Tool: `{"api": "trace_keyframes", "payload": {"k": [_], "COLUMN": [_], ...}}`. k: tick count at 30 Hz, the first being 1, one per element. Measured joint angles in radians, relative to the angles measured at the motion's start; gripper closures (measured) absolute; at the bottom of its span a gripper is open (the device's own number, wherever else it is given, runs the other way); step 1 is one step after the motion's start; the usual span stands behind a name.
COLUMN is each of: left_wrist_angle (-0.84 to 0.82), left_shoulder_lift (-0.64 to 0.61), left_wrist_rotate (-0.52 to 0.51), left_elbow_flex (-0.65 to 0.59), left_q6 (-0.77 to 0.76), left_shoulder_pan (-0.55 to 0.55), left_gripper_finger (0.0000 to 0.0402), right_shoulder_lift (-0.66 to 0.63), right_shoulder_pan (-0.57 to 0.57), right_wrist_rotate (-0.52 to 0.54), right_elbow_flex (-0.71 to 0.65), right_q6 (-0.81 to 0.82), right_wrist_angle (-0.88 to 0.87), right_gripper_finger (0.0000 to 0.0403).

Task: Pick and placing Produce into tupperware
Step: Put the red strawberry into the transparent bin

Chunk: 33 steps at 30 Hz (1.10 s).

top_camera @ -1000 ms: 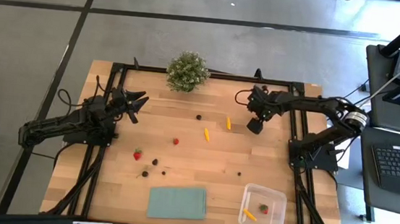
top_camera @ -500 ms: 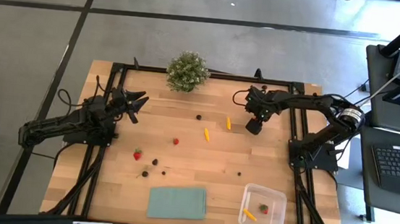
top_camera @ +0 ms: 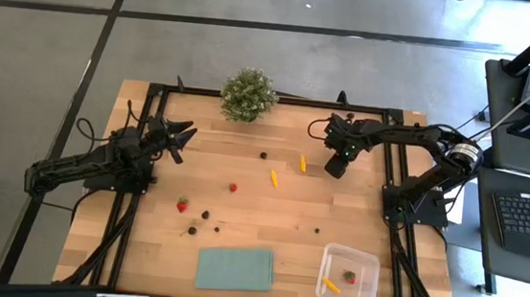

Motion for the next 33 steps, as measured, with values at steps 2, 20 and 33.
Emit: {"api": "trace_keyframes", "payload": {"k": [2, 20, 33], "left_wrist_angle": [0.0, 0.0, 0.0], "left_shoulder_lift": [0.0, 0.0, 0.0], "left_wrist_rotate": [-0.001, -0.003, -0.003], "left_elbow_flex": [0.0, 0.0, 0.0], "left_q6": [0.0, 0.007, 0.007], "left_shoulder_pan": [0.0, 0.0, 0.0], "left_gripper_finger": [0.0259, 0.0259, 0.0259], "right_shoulder_lift": [0.0, -0.294, -0.556], "right_shoulder_pan": [0.0, 0.105, 0.728], "right_wrist_rotate": [-0.003, -0.235, -0.034], "right_elbow_flex": [0.0, 0.311, 0.438], "right_q6": [0.001, 0.306, 0.867], "right_wrist_angle": [-0.001, -0.291, -0.38], "right_gripper_finger": [0.0311, 0.0311, 0.0311]}}
